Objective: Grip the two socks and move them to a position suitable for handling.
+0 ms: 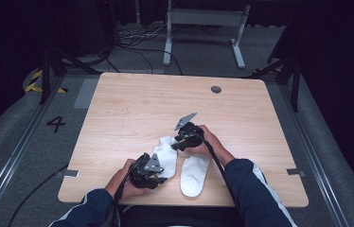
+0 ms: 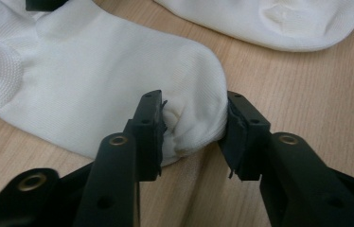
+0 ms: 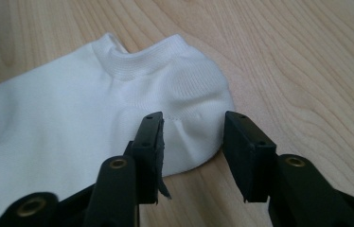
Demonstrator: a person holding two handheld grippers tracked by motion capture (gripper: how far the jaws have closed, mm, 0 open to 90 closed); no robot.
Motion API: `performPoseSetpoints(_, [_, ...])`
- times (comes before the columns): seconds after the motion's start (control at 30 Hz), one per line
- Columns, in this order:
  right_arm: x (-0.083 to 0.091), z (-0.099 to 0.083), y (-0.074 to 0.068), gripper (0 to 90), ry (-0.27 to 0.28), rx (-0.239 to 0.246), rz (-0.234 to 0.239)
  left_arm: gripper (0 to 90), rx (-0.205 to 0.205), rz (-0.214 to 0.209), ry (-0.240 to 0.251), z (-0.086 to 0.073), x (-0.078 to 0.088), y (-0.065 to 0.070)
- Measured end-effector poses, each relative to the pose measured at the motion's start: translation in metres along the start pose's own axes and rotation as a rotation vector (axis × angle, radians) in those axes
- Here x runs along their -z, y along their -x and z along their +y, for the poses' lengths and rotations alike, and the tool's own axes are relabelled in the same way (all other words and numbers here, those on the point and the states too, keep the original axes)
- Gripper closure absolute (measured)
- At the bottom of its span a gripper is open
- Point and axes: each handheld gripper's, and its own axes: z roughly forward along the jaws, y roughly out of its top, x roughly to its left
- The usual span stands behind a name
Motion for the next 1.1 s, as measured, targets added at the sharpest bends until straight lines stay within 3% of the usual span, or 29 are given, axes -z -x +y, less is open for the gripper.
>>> performPoseSetpoints(0.13, [-0.001,0.000,0.002,69.6,0.003,-0.033,0.004,76.0,-0.013,-0.002,-0.006,0.001,0.001,-0.002])
performPoseSetpoints(0.2, [0.000,0.000,0.002,71.6,0.002,-0.034,0.003,77.9,-0.016,-0.001,-0.010,0.001,0.001,-0.002])
performPoseSetpoints(0.3, [0.000,0.001,-0.003,86.5,-0.009,-0.009,0.004,81.7,-0.023,-0.009,-0.015,0.002,0.001,-0.003])
performPoseSetpoints(0.33, [0.000,0.001,-0.004,87.3,-0.008,-0.006,0.002,82.0,-0.027,-0.011,-0.015,0.003,0.000,-0.002])
performPoseSetpoints(0.6, [0.013,-0.005,-0.003,88.0,0.022,-0.029,0.012,83.8,-0.065,-0.015,0.017,0.011,0.003,0.003])
performPoseSetpoints(0.73, [0.029,-0.008,-0.003,88.1,0.056,-0.030,-0.008,84.1,-0.079,-0.001,0.046,0.018,0.008,0.004])
performPoseSetpoints(0.87, [0.035,-0.006,-0.005,88.2,0.064,-0.028,-0.022,84.2,-0.089,0.010,0.073,0.023,0.014,0.003])
performPoseSetpoints(1.1, [0.051,-0.006,-0.008,88.2,0.081,-0.026,-0.034,84.2,-0.090,-0.007,0.113,0.027,0.021,0.004])
